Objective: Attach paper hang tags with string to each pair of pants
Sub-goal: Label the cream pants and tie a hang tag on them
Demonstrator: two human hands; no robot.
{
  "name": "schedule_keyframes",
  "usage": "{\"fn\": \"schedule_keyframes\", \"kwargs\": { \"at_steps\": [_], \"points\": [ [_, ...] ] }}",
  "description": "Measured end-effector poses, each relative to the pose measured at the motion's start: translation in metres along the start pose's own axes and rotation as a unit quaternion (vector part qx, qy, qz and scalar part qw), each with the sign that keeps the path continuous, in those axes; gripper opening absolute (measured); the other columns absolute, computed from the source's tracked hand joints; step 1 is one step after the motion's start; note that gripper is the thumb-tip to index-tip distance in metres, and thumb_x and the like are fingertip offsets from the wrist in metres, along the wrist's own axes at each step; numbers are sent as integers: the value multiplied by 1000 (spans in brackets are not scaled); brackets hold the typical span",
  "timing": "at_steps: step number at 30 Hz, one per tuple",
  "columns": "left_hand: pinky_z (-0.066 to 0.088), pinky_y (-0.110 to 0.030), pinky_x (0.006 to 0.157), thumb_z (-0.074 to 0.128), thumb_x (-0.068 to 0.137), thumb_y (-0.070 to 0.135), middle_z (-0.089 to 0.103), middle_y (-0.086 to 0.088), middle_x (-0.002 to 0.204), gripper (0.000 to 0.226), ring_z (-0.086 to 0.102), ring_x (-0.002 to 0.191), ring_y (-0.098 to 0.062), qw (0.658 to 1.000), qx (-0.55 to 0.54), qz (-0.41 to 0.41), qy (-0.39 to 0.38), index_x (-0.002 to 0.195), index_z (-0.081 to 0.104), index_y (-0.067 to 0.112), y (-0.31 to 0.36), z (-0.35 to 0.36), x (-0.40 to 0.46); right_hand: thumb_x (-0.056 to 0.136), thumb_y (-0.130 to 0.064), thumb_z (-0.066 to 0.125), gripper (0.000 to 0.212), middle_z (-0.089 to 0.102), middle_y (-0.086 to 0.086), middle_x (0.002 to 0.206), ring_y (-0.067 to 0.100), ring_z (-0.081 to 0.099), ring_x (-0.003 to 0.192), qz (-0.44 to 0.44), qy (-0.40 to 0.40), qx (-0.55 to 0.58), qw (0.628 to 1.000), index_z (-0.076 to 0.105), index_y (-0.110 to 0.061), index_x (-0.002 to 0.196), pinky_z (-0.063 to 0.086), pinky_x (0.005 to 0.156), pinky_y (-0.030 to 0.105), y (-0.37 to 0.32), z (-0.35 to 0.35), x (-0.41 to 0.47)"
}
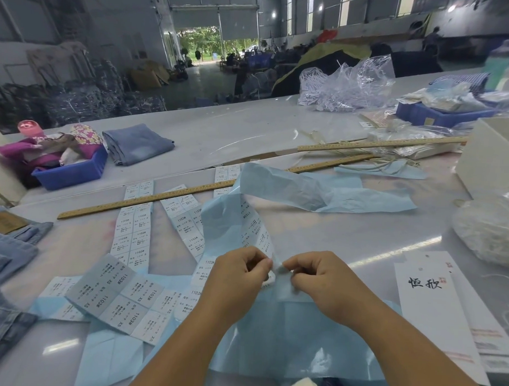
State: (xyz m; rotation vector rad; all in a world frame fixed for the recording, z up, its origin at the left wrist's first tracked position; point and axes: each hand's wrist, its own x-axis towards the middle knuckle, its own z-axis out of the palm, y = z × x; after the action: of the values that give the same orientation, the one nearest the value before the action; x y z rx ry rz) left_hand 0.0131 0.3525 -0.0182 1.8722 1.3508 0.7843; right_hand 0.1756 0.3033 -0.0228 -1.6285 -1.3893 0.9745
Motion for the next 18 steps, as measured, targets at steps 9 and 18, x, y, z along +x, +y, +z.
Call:
{"fn": "schedule_keyframes", "kwargs": {
  "at_steps": [9, 18],
  "points": [
    [49, -34, 72, 62, 91, 16, 69, 5, 63, 20, 55, 58, -4, 987, -139, -66, 50, 73, 70, 15, 5, -9, 4, 84, -3, 50, 34, 58, -9, 59, 4, 45, 49, 12, 33, -53, 998, 73, -27, 81, 38, 48, 15, 12, -5, 2],
    [44, -13, 50, 59, 93, 12, 69, -2, 63, 16, 55, 50, -3, 942, -297, -129, 87, 80, 68, 11, 16, -18, 7, 87, -8, 45, 31, 67, -8, 85, 15, 62, 78, 42, 96, -166, 981, 69, -28, 89, 53, 69, 34, 17, -9, 3]
  ]
}}
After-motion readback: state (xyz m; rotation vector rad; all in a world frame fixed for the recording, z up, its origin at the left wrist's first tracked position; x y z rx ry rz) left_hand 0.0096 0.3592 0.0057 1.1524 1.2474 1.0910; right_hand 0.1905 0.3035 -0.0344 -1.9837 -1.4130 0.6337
